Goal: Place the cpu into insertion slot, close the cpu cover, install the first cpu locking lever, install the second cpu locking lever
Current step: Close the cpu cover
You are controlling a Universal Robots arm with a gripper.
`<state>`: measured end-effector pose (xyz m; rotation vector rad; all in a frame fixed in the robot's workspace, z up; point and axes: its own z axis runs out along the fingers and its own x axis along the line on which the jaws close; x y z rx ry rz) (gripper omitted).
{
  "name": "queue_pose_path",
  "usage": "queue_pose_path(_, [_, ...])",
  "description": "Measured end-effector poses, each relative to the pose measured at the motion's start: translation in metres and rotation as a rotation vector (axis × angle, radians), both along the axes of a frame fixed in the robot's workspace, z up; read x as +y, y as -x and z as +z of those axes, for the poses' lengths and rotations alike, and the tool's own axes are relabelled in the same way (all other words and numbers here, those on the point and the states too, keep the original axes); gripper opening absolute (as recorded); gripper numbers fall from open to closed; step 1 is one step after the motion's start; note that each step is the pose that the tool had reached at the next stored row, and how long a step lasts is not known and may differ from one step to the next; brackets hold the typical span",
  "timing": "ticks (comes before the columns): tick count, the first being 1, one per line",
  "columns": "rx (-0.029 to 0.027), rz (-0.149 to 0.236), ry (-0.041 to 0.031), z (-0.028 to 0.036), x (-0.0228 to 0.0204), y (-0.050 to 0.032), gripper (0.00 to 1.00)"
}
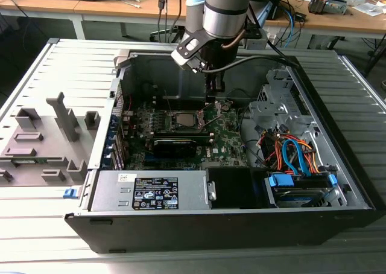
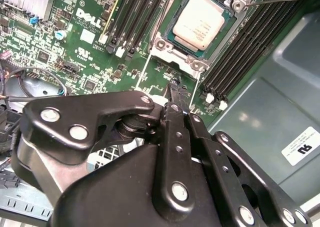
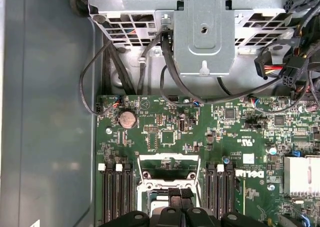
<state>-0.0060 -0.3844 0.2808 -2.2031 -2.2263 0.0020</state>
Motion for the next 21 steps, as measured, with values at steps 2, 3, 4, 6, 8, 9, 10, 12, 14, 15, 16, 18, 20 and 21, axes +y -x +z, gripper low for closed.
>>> queue_pose_path(2, [0.0, 0.0, 0.0001, -0.0001, 0.0, -0.0026, 0.11])
queue_pose_path(3, [0.0, 0.0, 0.0001, -0.0001, 0.0, -0.0034, 0.11])
queue_pose_path(4, [0.0, 0.0, 0.0001, -0.0001, 0.0, -0.0048, 0.11])
queue_pose_path(6, [0.0, 0.0, 0.0, -0.0002, 0.0, -0.0061, 0.11])
queue_pose_path(8, [0.0, 0.0, 0.0, -0.0003, 0.0, -0.0078, 0.11])
queue_pose_path(9, [0.0, 0.0, 0.0, -0.0003, 0.0, -0.0086, 0.11])
queue_pose_path(10, [0.0, 0.0, 0.0, -0.0004, 0.0, -0.0102, 0.11])
queue_pose_path(12, [0.0001, 0.0, 0.0001, -0.0004, 0.0, -0.0118, 0.11])
queue_pose_path(14, [0.0, 0.0, 0.0, -0.0006, 0.0, -0.014, 0.11])
queue_pose_path(15, [0.0, 0.0, 0.0, -0.0007, 0.0, -0.0151, 0.11])
queue_pose_path(16, [0.0, 0.0, 0.0, -0.0007, 0.0, -0.016, 0.11])
queue_pose_path(18, [0.0, 0.0, 0.0, -0.0008, 0.0, -0.0179, 0.11])
queue_pose_path(20, [-0.0001, 0.0, 0.0, -0.0009, 0.0, -0.0203, 0.11])
queue_pose_path(21, [0.0, 0.0, 0.0, -0.0009, 0.0, -0.0211, 0.11])
